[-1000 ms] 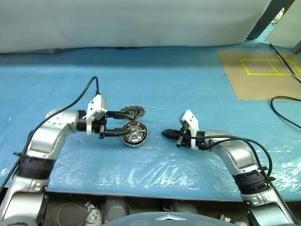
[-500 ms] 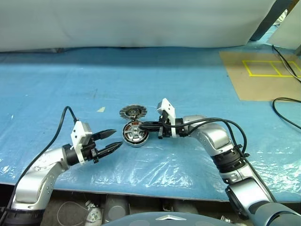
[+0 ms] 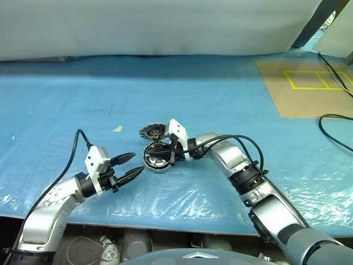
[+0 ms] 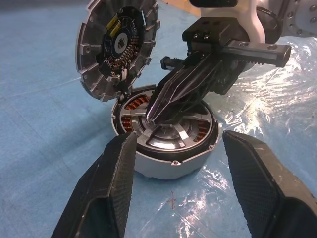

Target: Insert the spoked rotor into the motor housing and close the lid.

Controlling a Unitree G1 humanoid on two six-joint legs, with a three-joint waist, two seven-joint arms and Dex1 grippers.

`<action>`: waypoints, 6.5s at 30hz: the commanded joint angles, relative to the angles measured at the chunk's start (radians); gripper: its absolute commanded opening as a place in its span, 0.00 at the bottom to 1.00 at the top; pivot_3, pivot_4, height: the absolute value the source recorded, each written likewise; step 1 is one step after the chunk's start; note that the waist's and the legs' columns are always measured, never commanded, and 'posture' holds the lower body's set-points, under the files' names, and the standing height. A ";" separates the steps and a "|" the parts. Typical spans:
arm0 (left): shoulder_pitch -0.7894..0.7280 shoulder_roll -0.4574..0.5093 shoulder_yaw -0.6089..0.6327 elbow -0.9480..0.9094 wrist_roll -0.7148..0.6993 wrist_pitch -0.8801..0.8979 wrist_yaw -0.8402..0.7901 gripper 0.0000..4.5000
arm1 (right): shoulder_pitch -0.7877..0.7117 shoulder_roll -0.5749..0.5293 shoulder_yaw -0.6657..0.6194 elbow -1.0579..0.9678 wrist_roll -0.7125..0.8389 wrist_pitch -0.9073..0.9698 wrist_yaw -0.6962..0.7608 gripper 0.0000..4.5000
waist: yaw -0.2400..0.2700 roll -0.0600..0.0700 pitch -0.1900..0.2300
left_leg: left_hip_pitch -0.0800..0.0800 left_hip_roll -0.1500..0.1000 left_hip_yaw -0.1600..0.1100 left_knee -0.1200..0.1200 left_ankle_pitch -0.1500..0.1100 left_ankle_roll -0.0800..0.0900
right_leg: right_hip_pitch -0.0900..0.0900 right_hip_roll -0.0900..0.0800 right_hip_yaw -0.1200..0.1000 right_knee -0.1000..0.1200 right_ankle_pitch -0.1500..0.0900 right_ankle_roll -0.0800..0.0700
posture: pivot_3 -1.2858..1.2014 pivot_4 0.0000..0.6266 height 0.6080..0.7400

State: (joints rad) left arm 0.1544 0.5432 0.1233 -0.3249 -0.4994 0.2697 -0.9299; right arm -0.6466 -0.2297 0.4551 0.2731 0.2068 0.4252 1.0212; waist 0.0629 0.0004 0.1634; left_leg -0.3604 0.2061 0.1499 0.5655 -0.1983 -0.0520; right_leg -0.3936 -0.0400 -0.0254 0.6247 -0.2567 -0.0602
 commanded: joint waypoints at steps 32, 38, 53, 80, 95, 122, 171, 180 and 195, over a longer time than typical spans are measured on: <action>-0.094 0.017 -0.039 0.045 0.003 -0.004 0.000 0.64 | 0.016 -0.043 0.060 0.153 -0.165 -0.137 0.041 0.00 | -0.019 0.001 0.000 | 0.027 0.000 0.001 -0.003 -0.002 0.006 | 0.026 -0.002 0.002 -0.001 -0.008 0.003 | 0.52 0.24 1.00; -0.108 0.009 -0.038 0.053 -0.004 0.000 0.006 0.64 | -0.009 -0.007 -0.117 0.008 0.107 0.082 0.155 0.00 | -0.016 0.001 0.000 | 0.026 0.000 0.001 -0.003 -0.002 0.006 | 0.024 -0.002 0.002 -0.001 -0.004 -0.004 | 0.52 0.24 1.00; -0.077 0.028 -0.019 0.050 -0.001 -0.007 0.005 0.64 | 0.037 -0.102 0.194 0.152 -0.251 -0.187 0.111 0.00 | -0.023 0.000 -0.002 | 0.000 0.000 0.001 -0.003 -0.001 -0.001 | 0.002 0.000 -0.001 -0.001 0.000 -0.001 | 0.52 0.24 1.00; -0.087 0.021 -0.047 0.067 0.012 -0.008 0.007 0.64 | 0.029 -0.032 0.114 0.062 -0.187 -0.083 0.007 0.00 | -0.022 0.000 0.000 | -0.005 0.000 0.001 -0.003 0.000 0.001 | -0.006 0.000 0.000 -0.001 0.000 0.000 | 0.52 0.24 1.00; -0.102 0.008 -0.057 0.076 0.019 -0.015 0.015 0.64 | -0.073 0.108 -0.304 -0.027 0.262 0.287 0.004 0.00 | -0.016 0.000 0.001 | 0.007 0.000 0.001 -0.003 0.003 0.006 | 0.004 -0.002 0.003 -0.001 -0.002 -0.004 | 0.52 0.24 1.00; -0.101 0.004 -0.056 0.078 0.021 -0.011 0.019 0.64 | -0.025 0.085 -0.183 -0.102 0.162 0.213 0.017 0.00 | -0.019 0.000 0.001 | 0.004 0.001 0.002 -0.003 0.000 0.001 | 0.003 0.000 0.001 -0.001 -0.003 -0.005 | 0.52 0.24 1.00; -0.169 -0.007 0.014 0.155 -0.055 0.017 0.005 0.64 | 0.048 -0.040 -0.290 -0.340 0.341 0.382 0.053 0.00 | -0.014 0.001 0.000 | 0.001 0.000 0.000 -0.003 0.002 0.003 | 0.002 0.002 0.000 -0.001 -0.003 0.000 | 0.52 0.24 1.00; -0.437 -0.014 0.063 0.453 -0.017 -0.060 0.007 0.64 | 0.163 -0.181 -0.292 -0.371 0.302 0.373 0.005 0.00 | -0.005 0.001 0.000 | 0.002 -0.001 0.000 -0.002 0.000 0.000 | 0.003 0.001 0.000 -0.002 -0.003 0.001 | 0.52 0.24 1.00; -0.857 -0.147 -0.056 0.926 0.091 -0.167 -0.175 0.01 | 0.290 -0.213 -0.331 -0.424 0.284 0.353 -0.134 0.00 | 0.009 0.000 0.000 | -0.004 -0.004 -0.001 -0.001 0.001 0.002 | 0.002 0.000 0.000 -0.002 -0.001 0.003 | 0.52 0.24 1.00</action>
State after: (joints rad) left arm -0.6789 0.3911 0.0833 0.5901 -0.4254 0.1260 -1.0590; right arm -0.3629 -0.4344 0.1570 -0.1013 0.4739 0.7926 0.8940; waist 0.0719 0.0003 0.1638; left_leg -0.3652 0.2016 0.1486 0.5644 -0.1968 -0.0498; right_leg -0.3923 -0.0403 -0.0256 0.6228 -0.2577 -0.0571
